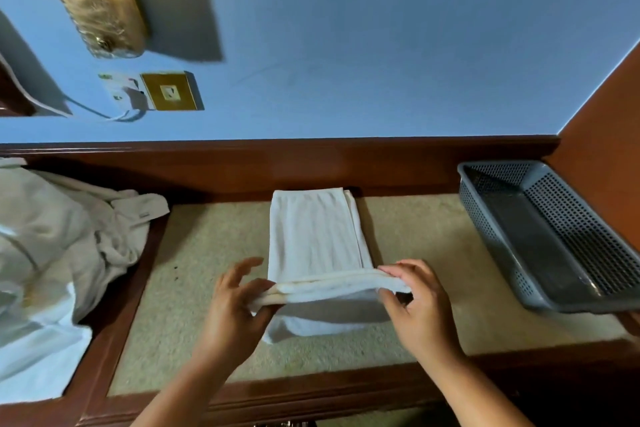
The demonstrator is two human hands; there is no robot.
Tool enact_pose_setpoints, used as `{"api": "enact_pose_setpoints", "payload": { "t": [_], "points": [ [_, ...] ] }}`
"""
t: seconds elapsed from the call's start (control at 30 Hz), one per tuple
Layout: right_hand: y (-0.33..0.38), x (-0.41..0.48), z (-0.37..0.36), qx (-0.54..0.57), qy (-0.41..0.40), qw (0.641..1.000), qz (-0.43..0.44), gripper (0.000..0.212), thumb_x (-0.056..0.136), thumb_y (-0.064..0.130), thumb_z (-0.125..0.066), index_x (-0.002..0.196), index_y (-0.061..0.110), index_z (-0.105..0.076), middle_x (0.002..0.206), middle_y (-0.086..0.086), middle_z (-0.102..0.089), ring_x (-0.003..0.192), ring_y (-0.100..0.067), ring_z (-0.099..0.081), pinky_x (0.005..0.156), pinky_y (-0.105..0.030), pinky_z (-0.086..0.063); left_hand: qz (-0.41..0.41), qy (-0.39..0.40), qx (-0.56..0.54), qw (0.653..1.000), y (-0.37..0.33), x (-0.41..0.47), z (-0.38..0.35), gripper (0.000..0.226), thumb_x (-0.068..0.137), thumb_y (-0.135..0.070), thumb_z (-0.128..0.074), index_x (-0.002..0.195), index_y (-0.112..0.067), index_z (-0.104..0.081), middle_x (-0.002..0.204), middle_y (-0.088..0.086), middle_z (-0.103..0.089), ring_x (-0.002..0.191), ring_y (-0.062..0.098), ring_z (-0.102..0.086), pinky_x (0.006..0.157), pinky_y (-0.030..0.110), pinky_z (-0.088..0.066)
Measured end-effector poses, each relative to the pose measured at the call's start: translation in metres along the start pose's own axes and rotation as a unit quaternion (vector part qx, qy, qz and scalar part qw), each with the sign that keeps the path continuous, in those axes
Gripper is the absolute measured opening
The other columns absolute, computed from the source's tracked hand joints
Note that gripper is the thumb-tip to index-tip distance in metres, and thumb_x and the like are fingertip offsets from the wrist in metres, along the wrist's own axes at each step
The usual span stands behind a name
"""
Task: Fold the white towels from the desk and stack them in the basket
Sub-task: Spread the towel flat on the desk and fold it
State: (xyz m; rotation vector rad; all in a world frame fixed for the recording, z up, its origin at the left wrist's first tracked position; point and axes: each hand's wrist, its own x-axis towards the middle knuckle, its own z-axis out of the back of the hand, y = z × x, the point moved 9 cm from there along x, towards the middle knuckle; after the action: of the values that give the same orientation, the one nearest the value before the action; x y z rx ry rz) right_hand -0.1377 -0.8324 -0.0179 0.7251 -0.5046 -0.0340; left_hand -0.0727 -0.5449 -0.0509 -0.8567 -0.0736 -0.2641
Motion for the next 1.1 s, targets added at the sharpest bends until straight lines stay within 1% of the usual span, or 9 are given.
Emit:
{"api": "enact_pose_setpoints", "payload": {
  "t": [0.1, 0.3, 0.4, 0.53, 0.63, 0.7, 0.8, 0.87, 1.1],
  "points": [
    [-0.009, 0.021, -0.004, -0.018, 0.021, 1.000, -0.010, 0.030, 0.077, 0.007, -0.082, 0.104, 0.017, -0.073, 0.100, 0.012, -0.057, 0.085, 0.000, -0.057, 0.066, -0.009, -0.046, 0.014, 0.038, -0.063, 0.997, 0.002, 0.026, -0.001, 0.022, 0.076, -0.022, -0.087, 0.097, -0.020, -0.080, 0.111, -0.017, -0.066, 0.096, -0.006, -0.063, 0.072, 0.009, -0.050],
    [-0.026, 0.067, -0.008, -0.071, 0.058, 0.996, 0.003, 0.028, 0.075, 0.016, -0.085, 0.097, 0.028, -0.073, 0.091, 0.017, -0.060, 0.085, -0.014, -0.055, 0.072, -0.034, -0.048, 0.126, 0.102, -0.181, 0.970, 0.009, 0.063, -0.007, 0.012, 0.079, -0.019, -0.085, 0.084, -0.029, -0.079, 0.081, -0.006, -0.076, 0.076, 0.013, -0.071, 0.064, 0.023, -0.054],
    [-0.035, 0.085, -0.016, 0.016, 0.082, 0.995, -0.051, 0.025, 0.076, 0.016, -0.085, 0.089, 0.032, -0.070, 0.085, 0.016, -0.064, 0.083, -0.010, -0.057, 0.073, -0.025, -0.047, 0.161, 0.086, -0.250, 0.951, 0.022, 0.070, -0.009, 0.012, 0.081, -0.017, -0.083, 0.085, -0.026, -0.076, 0.084, 0.003, -0.076, 0.075, 0.015, -0.070, 0.065, 0.027, -0.055],
    [-0.061, 0.085, -0.036, 0.187, 0.122, 0.956, -0.191, 0.019, 0.078, 0.021, -0.084, 0.092, 0.026, -0.072, 0.085, 0.008, -0.073, 0.078, -0.005, -0.064, 0.067, -0.015, -0.046, 0.204, 0.066, -0.380, 0.900, 0.038, 0.074, -0.016, 0.016, 0.089, -0.001, -0.070, 0.102, -0.008, -0.065, 0.087, 0.009, -0.073, 0.078, 0.020, -0.069, 0.062, 0.026, -0.056],
    [-0.072, 0.086, -0.051, 0.248, 0.129, 0.932, -0.229, 0.053, 0.060, 0.059, -0.085, 0.097, 0.022, -0.072, 0.091, 0.006, -0.075, 0.085, -0.002, -0.068, 0.073, -0.014, -0.050, 0.210, 0.089, -0.413, 0.882, 0.050, 0.082, -0.025, 0.015, 0.097, 0.000, -0.058, 0.109, -0.007, -0.058, 0.088, 0.010, -0.067, 0.076, 0.019, -0.064, 0.061, 0.027, -0.054],
    [-0.081, 0.088, -0.059, 0.254, 0.124, 0.925, -0.253, 0.068, 0.053, 0.069, -0.083, 0.099, 0.021, -0.071, 0.093, 0.006, -0.076, 0.086, -0.001, -0.069, 0.074, -0.013, -0.051, 0.202, 0.118, -0.396, 0.888, 0.055, 0.089, -0.032, 0.016, 0.102, 0.001, -0.049, 0.112, -0.010, -0.055, 0.087, 0.008, -0.064, 0.075, 0.017, -0.060, 0.061, 0.027, -0.051],
    [-0.094, 0.098, -0.075, 0.260, 0.140, 0.912, -0.286, 0.025, 0.081, 0.030, -0.080, 0.100, 0.019, -0.069, 0.092, 0.010, -0.076, 0.088, -0.002, -0.069, 0.074, -0.013, -0.049, 0.215, 0.141, -0.359, 0.897, 0.067, 0.108, -0.042, 0.022, 0.103, 0.004, -0.042, 0.116, -0.012, -0.052, 0.082, 0.004, -0.063, 0.072, 0.014, -0.057, 0.059, 0.025, -0.048],
    [-0.104, 0.107, -0.085, 0.248, 0.153, 0.907, -0.303, 0.011, 0.090, 0.016, -0.072, 0.100, 0.019, -0.068, 0.093, 0.011, -0.076, 0.087, 0.000, -0.069, 0.075, -0.014, -0.049, 0.223, 0.141, -0.347, 0.900, 0.073, 0.124, -0.046, 0.022, 0.103, 0.002, -0.045, 0.116, -0.015, -0.052, 0.080, 0.003, -0.064, 0.072, 0.014, -0.058, 0.061, 0.027, -0.048],
    [-0.158, 0.160, -0.131, 0.207, 0.172, 0.888, -0.372, 0.019, 0.093, 0.026, -0.071, 0.111, 0.021, -0.068, 0.105, 0.004, -0.076, 0.103, -0.014, -0.070, 0.097, -0.038, -0.053, 0.315, 0.034, -0.402, 0.859, 0.117, 0.194, -0.070, 0.023, 0.094, 0.002, -0.063, 0.109, -0.013, -0.056, 0.081, 0.008, -0.074, 0.077, 0.020, -0.067, 0.072, 0.038, -0.054]
  ]
}}
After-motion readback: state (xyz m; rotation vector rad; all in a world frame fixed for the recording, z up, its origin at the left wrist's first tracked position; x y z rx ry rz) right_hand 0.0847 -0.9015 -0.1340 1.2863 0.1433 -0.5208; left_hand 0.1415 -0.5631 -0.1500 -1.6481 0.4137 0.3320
